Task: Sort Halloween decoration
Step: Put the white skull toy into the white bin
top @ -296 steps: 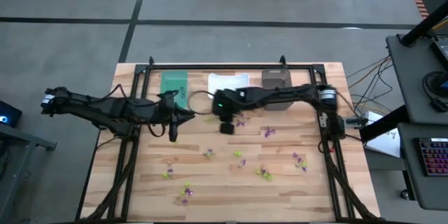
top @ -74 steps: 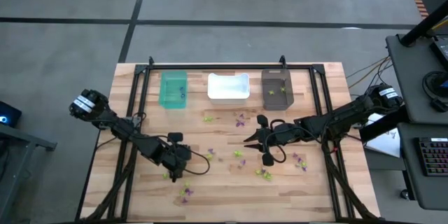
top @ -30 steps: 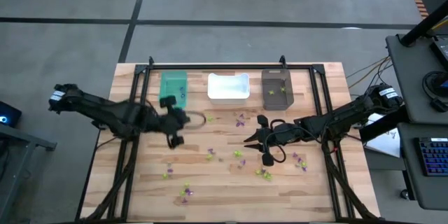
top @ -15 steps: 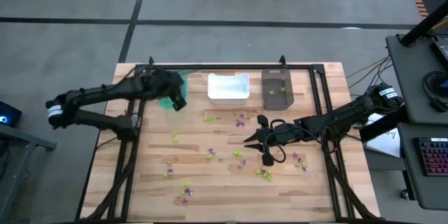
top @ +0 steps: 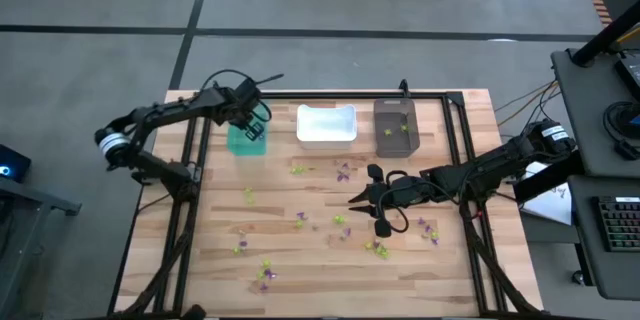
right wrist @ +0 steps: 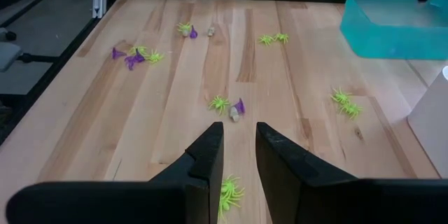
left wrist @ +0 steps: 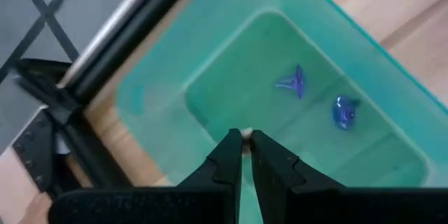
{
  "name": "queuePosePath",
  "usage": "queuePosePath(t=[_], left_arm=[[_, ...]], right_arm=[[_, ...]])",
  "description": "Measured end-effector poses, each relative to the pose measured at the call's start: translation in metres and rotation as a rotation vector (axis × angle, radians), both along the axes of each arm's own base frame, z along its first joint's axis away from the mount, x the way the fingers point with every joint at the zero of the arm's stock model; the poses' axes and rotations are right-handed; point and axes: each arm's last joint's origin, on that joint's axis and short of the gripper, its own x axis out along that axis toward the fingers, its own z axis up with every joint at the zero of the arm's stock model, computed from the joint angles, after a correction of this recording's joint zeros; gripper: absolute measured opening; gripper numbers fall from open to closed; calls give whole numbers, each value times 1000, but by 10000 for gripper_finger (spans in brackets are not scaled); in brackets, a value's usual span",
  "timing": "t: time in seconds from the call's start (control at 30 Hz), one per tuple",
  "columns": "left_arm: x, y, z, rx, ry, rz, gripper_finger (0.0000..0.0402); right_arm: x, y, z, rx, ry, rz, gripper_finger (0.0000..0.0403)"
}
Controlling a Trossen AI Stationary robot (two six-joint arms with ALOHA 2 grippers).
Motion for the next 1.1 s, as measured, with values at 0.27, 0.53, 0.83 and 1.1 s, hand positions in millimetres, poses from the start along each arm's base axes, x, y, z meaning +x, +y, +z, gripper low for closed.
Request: queuePosePath(t=[0.27, 0.53, 0.83, 1.1], left_arm=[[8, 7, -27, -63, 82, -8, 11], [10, 10, -35, -78, 102, -14, 11], [11, 10, -36, -77, 102, -14, 11], [9, 5, -26, -60, 86, -27, 2]], right_arm=[[-1, 0, -2, -1, 7, -1, 75], [-1, 0, -3, -1, 9, -1, 75], [-1, 0, -3, 0, 9, -2, 75], [-1, 0, -3, 0, 9, -2, 75]])
